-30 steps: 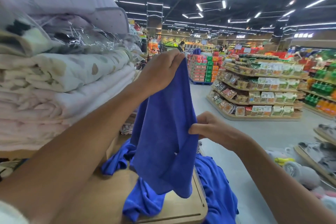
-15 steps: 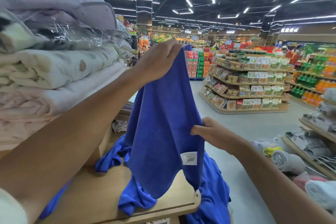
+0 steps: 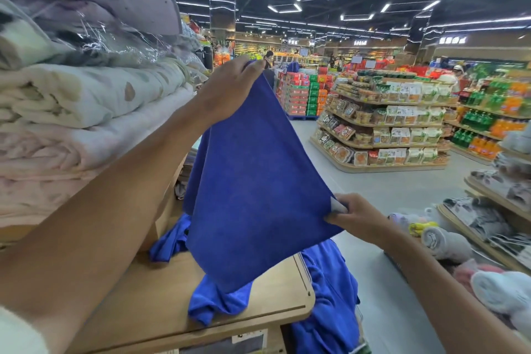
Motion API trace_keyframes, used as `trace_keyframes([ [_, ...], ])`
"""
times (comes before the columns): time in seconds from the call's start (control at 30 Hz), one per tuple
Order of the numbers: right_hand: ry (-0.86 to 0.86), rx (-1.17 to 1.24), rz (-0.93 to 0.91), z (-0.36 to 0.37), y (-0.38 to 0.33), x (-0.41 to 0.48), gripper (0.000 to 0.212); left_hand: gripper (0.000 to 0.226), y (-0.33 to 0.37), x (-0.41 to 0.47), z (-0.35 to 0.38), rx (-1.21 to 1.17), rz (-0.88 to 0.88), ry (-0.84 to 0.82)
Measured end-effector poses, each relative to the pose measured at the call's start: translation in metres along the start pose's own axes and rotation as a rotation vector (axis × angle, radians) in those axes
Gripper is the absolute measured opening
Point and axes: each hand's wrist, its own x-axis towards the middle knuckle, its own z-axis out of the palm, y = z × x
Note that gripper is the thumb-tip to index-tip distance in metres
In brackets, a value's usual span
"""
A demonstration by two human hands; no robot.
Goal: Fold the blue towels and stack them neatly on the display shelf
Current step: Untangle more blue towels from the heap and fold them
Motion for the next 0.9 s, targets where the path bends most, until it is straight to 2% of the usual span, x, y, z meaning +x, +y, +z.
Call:
trace_keyframes([
  [0.03, 0.062, 0.008, -0.067, 0.004, 0.002, -0.002, 0.007, 0.025, 0.002, -0.001, -0.001, -0.055, -0.044, -0.024],
  [0.07, 0.145, 0.027, -0.111, 0.009, 0.004, -0.004, 0.006, 0.014, 0.005, -0.003, -0.003, -0.108, -0.087, -0.055],
  [0.13, 0.327, 0.125, -0.137, 0.017, 0.007, -0.006, 0.013, 0.006, 0.005, -0.003, -0.007, -0.182, -0.158, -0.083],
  [0.2, 0.446, 0.324, -0.094, 0.016, 0.013, -0.007, 0.023, 0.004, 0.005, -0.004, -0.012, -0.178, -0.171, -0.044],
  [0.3, 0.426, 0.524, 0.024, 0.007, 0.022, -0.007, 0.034, 0.015, -0.001, -0.011, -0.012, -0.086, -0.123, 0.021],
  [0.37, 0.433, 0.496, 0.083, -0.002, 0.029, -0.005, 0.021, 0.023, -0.008, -0.026, -0.007, -0.061, -0.081, 0.104],
  [0.43, 0.477, 0.509, 0.129, -0.010, 0.035, -0.003, 0.012, 0.012, -0.018, -0.048, 0.001, -0.155, -0.071, 0.238],
  [0.53, 0.513, 0.544, 0.196, -0.019, 0.040, -0.005, 0.023, 0.012, -0.031, -0.089, 0.019, -0.350, -0.156, 0.359],
  [0.6, 0.519, 0.525, 0.203, -0.022, 0.045, -0.007, 0.025, 0.005, -0.042, -0.114, 0.031, -0.466, -0.242, 0.374],
  [0.73, 0.491, 0.597, 0.053, -0.027, 0.053, -0.016, 0.010, 0.015, -0.060, -0.152, 0.055, -0.670, -0.316, 0.273],
  [0.8, 0.481, 0.666, 0.011, -0.027, 0.055, -0.019, 0.016, 0.017, -0.065, -0.167, 0.062, -0.700, -0.324, 0.218],
  [0.9, 0.409, 0.793, -0.018, -0.030, 0.057, -0.019, 0.028, 0.018, -0.068, -0.182, 0.064, -0.830, -0.354, 0.251],
])
